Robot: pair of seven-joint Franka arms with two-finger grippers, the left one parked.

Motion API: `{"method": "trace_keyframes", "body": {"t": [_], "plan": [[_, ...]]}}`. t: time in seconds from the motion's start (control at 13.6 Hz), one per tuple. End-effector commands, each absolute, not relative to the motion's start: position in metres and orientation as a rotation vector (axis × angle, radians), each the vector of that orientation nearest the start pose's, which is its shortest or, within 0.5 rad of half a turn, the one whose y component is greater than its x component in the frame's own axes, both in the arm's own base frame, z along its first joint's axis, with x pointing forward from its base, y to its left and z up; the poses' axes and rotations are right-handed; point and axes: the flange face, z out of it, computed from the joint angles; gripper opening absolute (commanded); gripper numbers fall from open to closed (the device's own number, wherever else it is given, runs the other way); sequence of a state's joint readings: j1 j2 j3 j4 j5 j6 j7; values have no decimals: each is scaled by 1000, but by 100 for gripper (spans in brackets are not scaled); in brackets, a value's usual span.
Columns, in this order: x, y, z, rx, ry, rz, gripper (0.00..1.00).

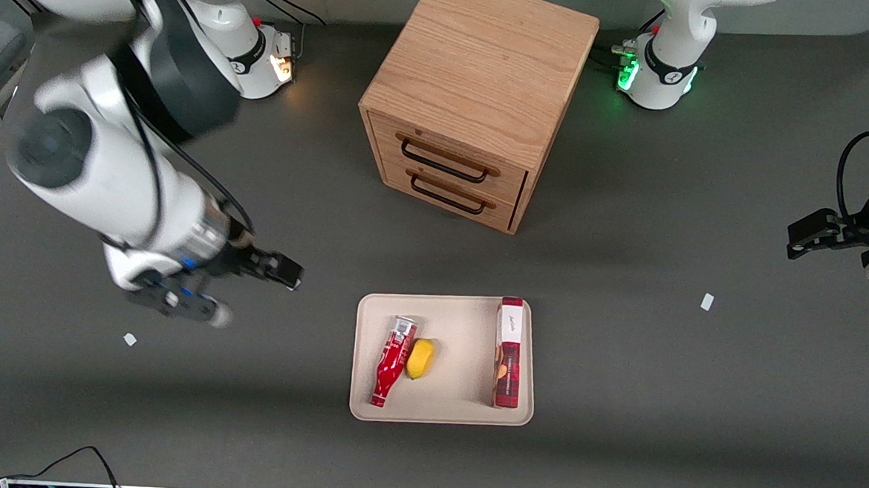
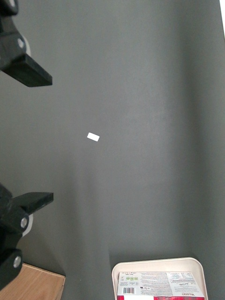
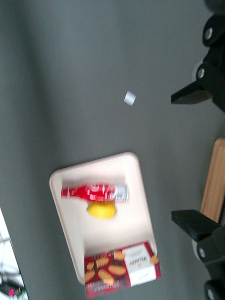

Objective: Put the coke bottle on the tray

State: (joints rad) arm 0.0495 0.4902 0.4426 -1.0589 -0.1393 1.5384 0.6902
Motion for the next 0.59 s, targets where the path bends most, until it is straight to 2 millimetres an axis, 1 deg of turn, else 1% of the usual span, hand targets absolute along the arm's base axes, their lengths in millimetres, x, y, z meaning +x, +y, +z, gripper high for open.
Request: {"method": "trace_keyframes", "body": {"t": [0.0,0.07,0.15,0.22,0.37,0.44,0.52], "plan": [[600,174,632,-3162,364,82,100],[584,152,652,-3182,349,125,100],[560,112,674,-3166,383,217,100],[545,91,684,-3152,413,225,100],[515,64,683,-3127,423,241,100],[498,55,681,-3112,431,221,100],[482,51,677,-3103,442,192,100]]}}
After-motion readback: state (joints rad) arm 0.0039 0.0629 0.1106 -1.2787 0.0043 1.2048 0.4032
